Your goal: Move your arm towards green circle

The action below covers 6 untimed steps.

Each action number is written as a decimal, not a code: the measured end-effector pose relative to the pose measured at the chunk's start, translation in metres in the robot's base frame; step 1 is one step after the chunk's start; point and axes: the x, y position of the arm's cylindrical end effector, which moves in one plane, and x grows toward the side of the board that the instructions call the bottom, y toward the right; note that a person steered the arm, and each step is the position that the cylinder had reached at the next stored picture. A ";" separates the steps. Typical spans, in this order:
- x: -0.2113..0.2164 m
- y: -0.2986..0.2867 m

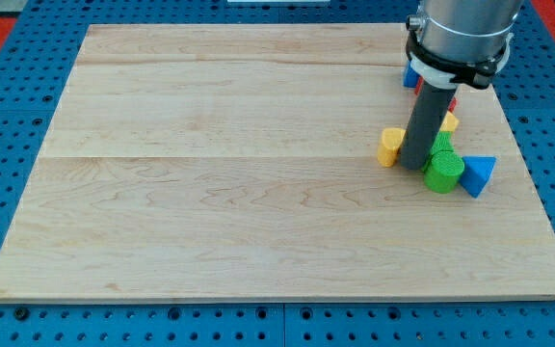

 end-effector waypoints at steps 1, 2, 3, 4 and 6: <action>-0.009 -0.001; -0.004 -0.003; 0.010 -0.006; 0.024 -0.010; 0.041 -0.006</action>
